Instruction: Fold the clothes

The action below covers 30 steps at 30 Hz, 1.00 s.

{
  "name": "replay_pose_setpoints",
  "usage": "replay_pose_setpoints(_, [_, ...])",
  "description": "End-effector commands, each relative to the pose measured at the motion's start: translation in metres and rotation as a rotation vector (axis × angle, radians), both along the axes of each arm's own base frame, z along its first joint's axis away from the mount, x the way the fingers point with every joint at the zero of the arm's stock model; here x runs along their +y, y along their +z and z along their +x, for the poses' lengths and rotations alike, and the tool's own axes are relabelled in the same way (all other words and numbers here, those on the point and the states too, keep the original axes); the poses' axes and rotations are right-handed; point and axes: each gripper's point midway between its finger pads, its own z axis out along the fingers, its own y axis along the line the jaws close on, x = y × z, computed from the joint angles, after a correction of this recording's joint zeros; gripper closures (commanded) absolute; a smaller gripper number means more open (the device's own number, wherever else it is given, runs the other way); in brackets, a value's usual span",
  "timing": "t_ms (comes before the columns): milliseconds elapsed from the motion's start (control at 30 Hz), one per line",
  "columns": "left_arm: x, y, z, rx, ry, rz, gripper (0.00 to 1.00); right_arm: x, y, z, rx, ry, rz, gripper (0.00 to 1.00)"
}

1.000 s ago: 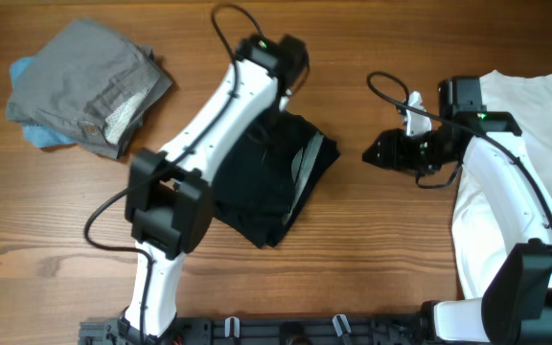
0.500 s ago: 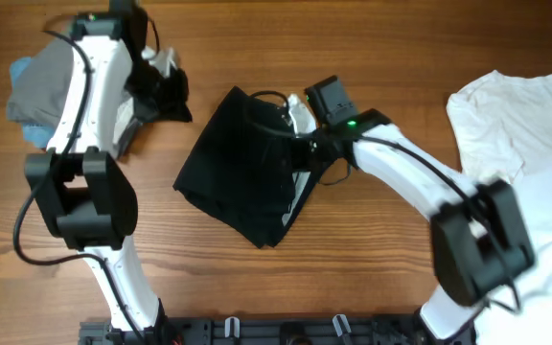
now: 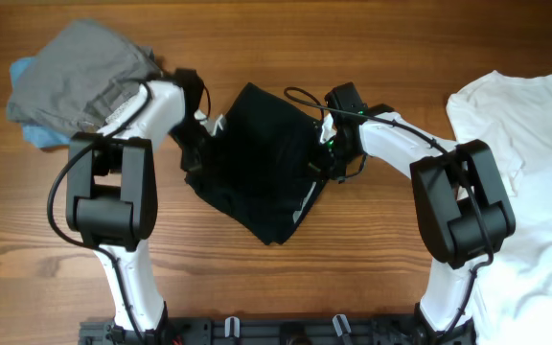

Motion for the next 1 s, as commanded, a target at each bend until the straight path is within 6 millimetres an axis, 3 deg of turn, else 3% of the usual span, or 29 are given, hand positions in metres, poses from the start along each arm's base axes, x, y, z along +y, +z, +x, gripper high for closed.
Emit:
replay_pose_setpoints(0, [0.015, -0.053, 0.009, -0.073, 0.180, 0.102, 0.96, -0.017, -0.017, -0.001, 0.027, -0.032, -0.080, 0.96])
replay_pose_setpoints(33, [0.019, -0.060, 0.023, -0.144, 0.189, 0.111, 0.96, -0.014, -0.012, 0.001, -0.002, -0.003, -0.055, 0.95])
replay_pose_setpoints(100, [0.020, -0.055, 0.062, -0.295, 0.213, 0.082, 0.96, -0.013, 0.007, 0.003, -0.060, 0.023, -0.040, 0.96])
replay_pose_setpoints(167, [0.025, -0.033, 0.111, -0.454, 0.237, 0.077, 0.96, -0.012, 0.045, 0.016, -0.213, 0.048, -0.045, 0.95])
replay_pose_setpoints(233, [0.029, -0.009, 0.140, -0.532, 0.238, 0.073, 0.96, -0.004, 0.087, 0.031, -0.426, 0.114, -0.005, 0.92])
replay_pose_setpoints(300, [0.029, 0.021, 0.156, -0.548, 0.229, 0.069, 0.95, 0.002, 0.117, 0.044, -0.576, 0.138, 0.020, 0.89])
replay_pose_setpoints(333, [0.029, 0.037, 0.156, -0.529, 0.218, 0.070, 0.86, 0.003, 0.125, 0.050, -0.616, 0.131, 0.021, 0.89])
replay_pose_setpoints(367, [0.029, 0.054, 0.152, -0.491, 0.212, 0.078, 0.72, 0.003, 0.126, 0.053, -0.630, 0.126, 0.023, 0.89])
replay_pose_setpoints(433, [0.030, 0.082, 0.137, -0.446, 0.158, 0.090, 0.58, 0.001, 0.114, 0.055, -0.612, 0.119, -0.005, 0.90])
replay_pose_setpoints(467, [0.032, 0.100, 0.124, -0.418, 0.124, 0.095, 0.52, -0.002, 0.096, 0.053, -0.564, 0.103, -0.028, 0.90])
replay_pose_setpoints(533, [0.034, 0.124, 0.106, -0.389, 0.117, 0.099, 0.51, -0.004, 0.068, 0.047, -0.471, 0.078, -0.047, 0.91])
replay_pose_setpoints(600, [0.038, 0.149, 0.085, -0.379, 0.122, 0.101, 0.62, -0.004, 0.044, 0.044, -0.386, 0.049, -0.058, 0.91])
replay_pose_setpoints(733, [0.046, 0.193, 0.045, -0.374, 0.162, 0.125, 0.62, 0.006, 0.021, 0.039, -0.306, 0.042, -0.002, 0.93])
replay_pose_setpoints(800, [0.048, 0.194, 0.029, -0.339, 0.223, 0.140, 0.55, 0.007, 0.016, 0.038, -0.297, 0.046, 0.000, 0.93])
replay_pose_setpoints(833, [0.049, 0.182, 0.018, -0.281, 0.270, 0.151, 0.40, 0.007, 0.013, 0.038, -0.289, 0.046, -0.003, 0.93])
replay_pose_setpoints(933, [0.045, 0.129, -0.005, -0.109, 0.385, 0.155, 0.08, 0.007, 0.010, 0.037, -0.271, 0.032, -0.006, 0.93])
replay_pose_setpoints(967, [0.026, 0.102, -0.010, -0.066, 0.401, 0.039, 0.00, 0.007, 0.010, 0.037, -0.273, 0.033, -0.006, 0.92])
